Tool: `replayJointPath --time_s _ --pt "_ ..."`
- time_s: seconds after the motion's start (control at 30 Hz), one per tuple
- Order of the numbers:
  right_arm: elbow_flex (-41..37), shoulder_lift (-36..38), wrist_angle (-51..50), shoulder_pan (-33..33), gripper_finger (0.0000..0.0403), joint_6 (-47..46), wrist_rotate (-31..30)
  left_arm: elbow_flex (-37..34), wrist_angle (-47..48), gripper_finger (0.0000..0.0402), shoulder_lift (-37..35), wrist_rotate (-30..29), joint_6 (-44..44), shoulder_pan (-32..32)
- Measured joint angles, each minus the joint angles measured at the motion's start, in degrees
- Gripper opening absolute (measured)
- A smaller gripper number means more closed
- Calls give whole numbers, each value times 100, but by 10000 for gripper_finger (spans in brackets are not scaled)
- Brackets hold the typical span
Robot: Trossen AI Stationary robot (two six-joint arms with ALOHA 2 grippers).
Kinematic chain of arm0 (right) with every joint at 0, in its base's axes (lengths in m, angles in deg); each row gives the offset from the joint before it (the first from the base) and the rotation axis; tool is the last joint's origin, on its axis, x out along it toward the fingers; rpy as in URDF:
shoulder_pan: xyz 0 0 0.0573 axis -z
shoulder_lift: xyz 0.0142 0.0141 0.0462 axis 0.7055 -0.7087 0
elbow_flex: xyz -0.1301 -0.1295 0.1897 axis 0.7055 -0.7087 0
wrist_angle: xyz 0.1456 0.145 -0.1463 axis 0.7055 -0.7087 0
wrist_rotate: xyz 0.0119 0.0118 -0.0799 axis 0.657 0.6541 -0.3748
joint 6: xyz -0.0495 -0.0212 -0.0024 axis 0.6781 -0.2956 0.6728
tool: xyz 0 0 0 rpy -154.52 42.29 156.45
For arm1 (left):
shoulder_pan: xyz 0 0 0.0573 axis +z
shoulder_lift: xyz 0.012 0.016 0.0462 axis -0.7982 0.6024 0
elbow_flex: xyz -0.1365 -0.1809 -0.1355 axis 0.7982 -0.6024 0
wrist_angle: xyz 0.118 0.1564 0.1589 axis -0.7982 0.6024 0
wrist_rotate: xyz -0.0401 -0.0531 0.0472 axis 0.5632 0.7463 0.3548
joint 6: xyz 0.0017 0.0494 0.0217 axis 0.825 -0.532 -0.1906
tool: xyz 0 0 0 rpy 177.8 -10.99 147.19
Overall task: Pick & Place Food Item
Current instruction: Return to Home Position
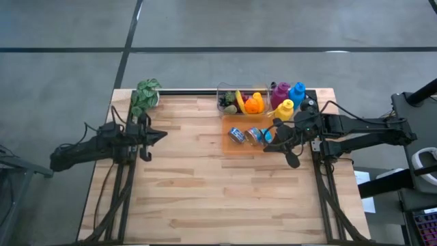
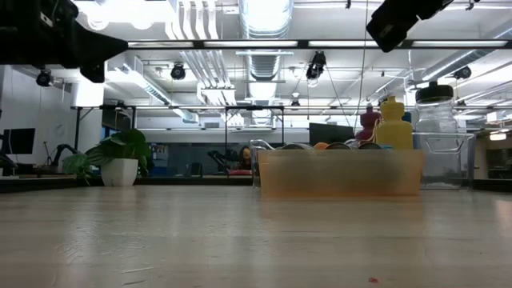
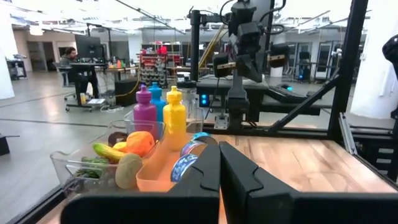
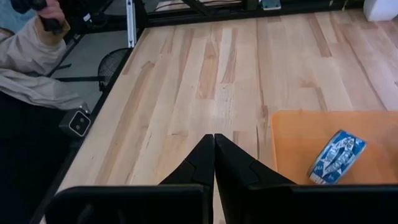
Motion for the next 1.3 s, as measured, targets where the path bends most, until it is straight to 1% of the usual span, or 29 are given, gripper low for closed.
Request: replayJointPath --time_s 0.4,0.5,0.57,0.63,0.8,0.87,1.0,1.3 --pt "0 -2 140 -2 8 153 33 -490 -64 1 -28 9 -141 0" --pt "0 9 141 -34 8 181 43 -744 -192 1 -28 5 -142 0" --pt "0 9 132 -42 8 232 56 -872 -452 1 10 -48 -161 1" --pt "-14 15 137 -46 8 290 217 -901 -618 1 59 -44 -231 2" --pt "-222 173 200 -71 8 575 1062 -903 -569 1 59 -47 -309 2" --pt "-383 331 387 -72 8 797 1255 -903 -568 1 59 -51 -310 4" --pt "-936 814 750 -65 8 857 1280 -903 -555 2 63 -93 -297 4" --pt "-1882 2430 1126 -65 8 602 1250 -908 -546 15 96 -94 -290 4"
